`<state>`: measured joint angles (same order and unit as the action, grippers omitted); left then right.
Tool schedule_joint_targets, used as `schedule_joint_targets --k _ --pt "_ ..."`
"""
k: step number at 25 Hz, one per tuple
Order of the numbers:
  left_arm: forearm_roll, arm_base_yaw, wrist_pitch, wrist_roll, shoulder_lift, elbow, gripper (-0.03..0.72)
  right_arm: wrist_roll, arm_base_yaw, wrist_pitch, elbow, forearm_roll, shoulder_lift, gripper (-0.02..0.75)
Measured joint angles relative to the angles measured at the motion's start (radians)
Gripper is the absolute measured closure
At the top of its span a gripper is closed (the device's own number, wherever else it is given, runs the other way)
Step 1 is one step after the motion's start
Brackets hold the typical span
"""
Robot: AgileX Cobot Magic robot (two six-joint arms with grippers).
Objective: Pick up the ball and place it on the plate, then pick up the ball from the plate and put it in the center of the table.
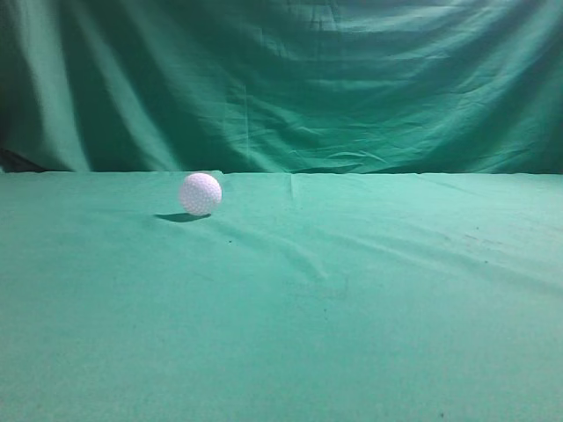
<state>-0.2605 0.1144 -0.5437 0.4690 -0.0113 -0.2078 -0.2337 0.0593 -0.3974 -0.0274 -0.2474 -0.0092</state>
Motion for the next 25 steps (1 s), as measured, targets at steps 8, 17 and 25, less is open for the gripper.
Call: schedule_joint_targets --k 8,17,25 --pt "0.123 0.0 0.088 -0.139 -0.002 0.108 0.688 0.0 0.0 0.0 0.0 0.0 0.0 0.738" --pt "0.123 0.0 0.159 -0.152 -0.002 0.214 0.688 0.0 0.0 0.0 0.0 0.0 0.0 0.738" --pt "0.124 0.0 0.173 -0.202 -0.002 0.223 0.688 0.0 0.0 0.0 0.0 0.0 0.0 0.738"
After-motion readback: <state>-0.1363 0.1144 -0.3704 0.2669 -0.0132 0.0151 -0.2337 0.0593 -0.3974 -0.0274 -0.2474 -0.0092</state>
